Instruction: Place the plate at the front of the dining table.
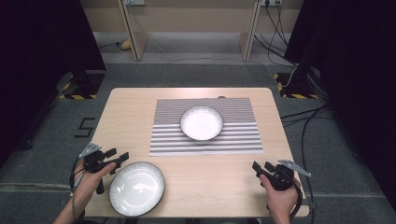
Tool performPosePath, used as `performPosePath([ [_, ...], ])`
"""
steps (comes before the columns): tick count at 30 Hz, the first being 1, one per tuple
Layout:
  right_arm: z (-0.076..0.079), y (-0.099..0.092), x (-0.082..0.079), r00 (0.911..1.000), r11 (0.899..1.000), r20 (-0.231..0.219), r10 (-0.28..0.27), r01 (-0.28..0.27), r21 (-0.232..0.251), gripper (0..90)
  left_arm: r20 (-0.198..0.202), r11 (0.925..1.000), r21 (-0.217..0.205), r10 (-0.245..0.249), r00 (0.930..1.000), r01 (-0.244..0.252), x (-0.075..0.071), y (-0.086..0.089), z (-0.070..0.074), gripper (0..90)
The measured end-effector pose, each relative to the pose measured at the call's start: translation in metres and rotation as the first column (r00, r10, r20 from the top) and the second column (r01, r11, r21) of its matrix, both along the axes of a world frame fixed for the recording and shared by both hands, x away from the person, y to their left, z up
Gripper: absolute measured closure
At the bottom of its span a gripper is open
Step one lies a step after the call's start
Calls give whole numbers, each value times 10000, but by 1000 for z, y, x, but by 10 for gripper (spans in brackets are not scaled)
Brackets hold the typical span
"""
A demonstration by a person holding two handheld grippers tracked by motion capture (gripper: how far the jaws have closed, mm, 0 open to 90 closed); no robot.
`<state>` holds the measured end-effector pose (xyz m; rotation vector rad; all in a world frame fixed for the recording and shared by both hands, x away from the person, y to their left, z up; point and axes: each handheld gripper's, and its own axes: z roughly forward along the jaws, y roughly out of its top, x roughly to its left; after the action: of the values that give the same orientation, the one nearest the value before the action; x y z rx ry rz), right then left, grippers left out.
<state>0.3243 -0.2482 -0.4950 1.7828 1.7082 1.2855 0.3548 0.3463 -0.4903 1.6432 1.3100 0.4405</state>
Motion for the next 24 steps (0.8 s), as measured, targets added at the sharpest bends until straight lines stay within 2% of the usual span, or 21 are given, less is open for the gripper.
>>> performPosePath([
  [2, 0, -1, -2, 10000, 10000, 39, -24, 24, -65, 414, 59, 10000, -35, 91, 9999, -91, -2, 3, 0, 302],
  [5, -1, -4, -5, 9999, 9999, 43, -120, 120, 82, 414, 135, 9995, -143, 291, 9995, -289, -5, 8, -1, 302],
  [10, -4, -9, -11, 9997, 9995, 9, -245, 245, 222, 415, 34, 9988, -138, 467, 9989, -466, -10, 16, -7, 302],
  [19, -5, -16, -18, 9991, 9990, 4, -419, 418, 173, 415, -41, 9969, -164, 773, 9970, -773, -19, 27, -13, 302],
  [22, -5, -19, -20, 9989, 9986, -1, -468, 468, 228, 415, 8, 9958, -81, 912, 9958, -912, -23, 31, -15, 301],
  [24, -5, -21, -22, 9985, 9983, -12, -556, 556, 182, 415, 72, 9952, -180, 961, 9953, -960, -25, 34, -17, 300],
])
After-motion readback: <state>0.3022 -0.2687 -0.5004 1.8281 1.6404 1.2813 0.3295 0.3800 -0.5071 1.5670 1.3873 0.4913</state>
